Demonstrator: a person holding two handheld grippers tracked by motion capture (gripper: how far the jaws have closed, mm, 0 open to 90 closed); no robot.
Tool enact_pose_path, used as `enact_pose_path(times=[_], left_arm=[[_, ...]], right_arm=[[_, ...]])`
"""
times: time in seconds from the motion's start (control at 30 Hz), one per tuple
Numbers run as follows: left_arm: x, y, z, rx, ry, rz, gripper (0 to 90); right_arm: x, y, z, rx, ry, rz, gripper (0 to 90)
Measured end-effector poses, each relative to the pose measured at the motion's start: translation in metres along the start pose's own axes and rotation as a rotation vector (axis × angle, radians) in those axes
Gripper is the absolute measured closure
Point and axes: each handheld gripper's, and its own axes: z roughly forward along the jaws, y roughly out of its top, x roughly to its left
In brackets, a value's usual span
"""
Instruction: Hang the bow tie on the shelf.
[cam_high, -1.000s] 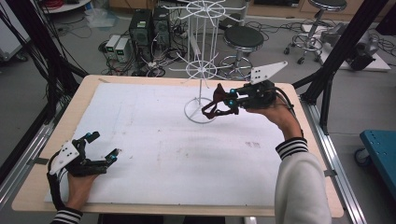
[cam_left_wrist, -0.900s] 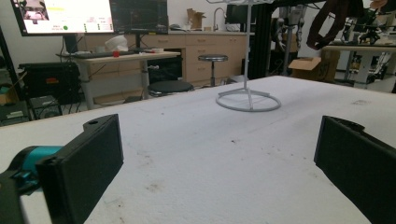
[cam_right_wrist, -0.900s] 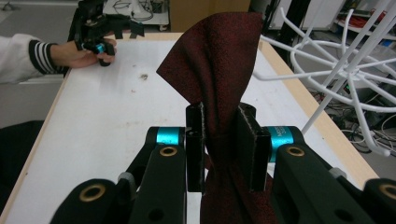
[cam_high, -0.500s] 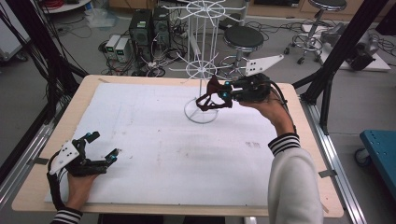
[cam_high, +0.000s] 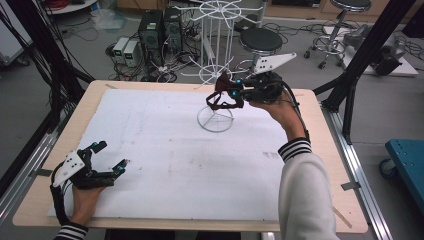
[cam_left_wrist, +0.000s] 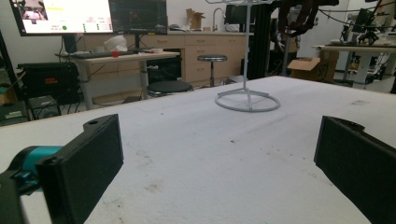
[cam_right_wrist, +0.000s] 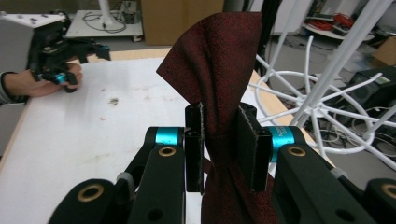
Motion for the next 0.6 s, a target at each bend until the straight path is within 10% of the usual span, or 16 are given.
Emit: enact_pose_path(times=[0.6], left_arm=[[0.0, 0.0, 0.0, 0.0, 0.0, -0.002, 1.7]], right_arm=[[-0.007, 0.008, 0.015, 0.04, -0.101, 0.062, 73.0]])
